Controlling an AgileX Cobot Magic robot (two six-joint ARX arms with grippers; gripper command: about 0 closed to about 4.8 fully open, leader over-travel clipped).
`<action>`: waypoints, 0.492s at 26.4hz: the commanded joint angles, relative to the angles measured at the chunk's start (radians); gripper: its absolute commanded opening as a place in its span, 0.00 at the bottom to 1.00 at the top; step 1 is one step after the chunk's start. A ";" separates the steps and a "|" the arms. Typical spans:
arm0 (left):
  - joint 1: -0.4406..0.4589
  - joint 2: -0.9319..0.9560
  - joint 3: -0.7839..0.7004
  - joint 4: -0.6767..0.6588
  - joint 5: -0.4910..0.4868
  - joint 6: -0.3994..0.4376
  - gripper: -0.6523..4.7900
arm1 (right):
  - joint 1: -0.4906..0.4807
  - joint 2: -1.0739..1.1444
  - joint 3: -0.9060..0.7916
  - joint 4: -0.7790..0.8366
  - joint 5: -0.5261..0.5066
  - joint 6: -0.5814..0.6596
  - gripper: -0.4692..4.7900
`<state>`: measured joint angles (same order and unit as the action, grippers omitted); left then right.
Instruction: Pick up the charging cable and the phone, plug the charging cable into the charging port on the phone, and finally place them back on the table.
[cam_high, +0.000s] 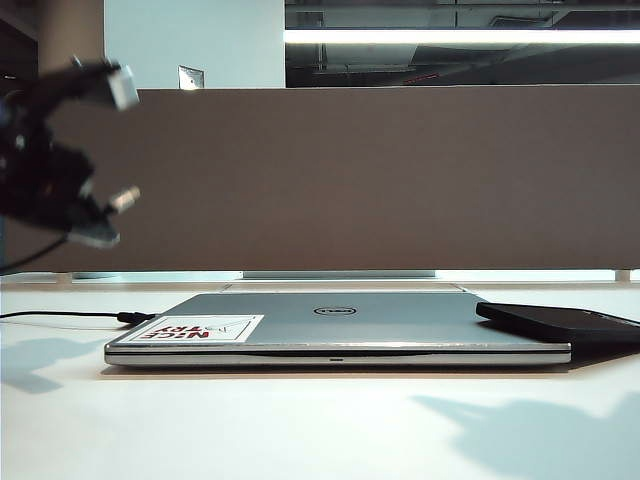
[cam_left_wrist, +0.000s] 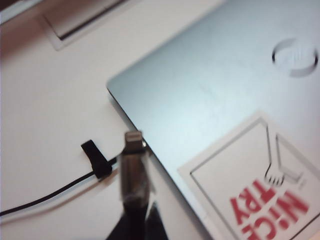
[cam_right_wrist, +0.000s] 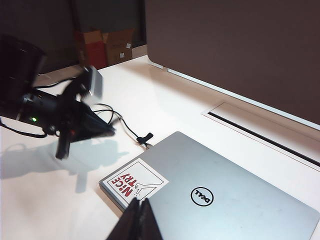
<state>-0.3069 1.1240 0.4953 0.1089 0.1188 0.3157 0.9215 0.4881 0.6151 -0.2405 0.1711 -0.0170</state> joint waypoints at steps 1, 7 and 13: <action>0.000 -0.047 0.002 -0.011 0.001 -0.199 0.11 | -0.001 0.000 0.004 0.022 0.074 0.073 0.08; -0.001 -0.128 0.002 -0.039 0.001 -0.446 0.11 | -0.007 0.000 0.004 -0.020 0.161 0.168 0.08; -0.037 -0.157 0.002 -0.112 0.001 -0.481 0.11 | -0.063 0.000 0.004 -0.066 0.167 0.316 0.08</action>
<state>-0.3264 0.9714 0.4953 0.0132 0.1158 -0.1566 0.8734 0.4881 0.6151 -0.2993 0.3332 0.2520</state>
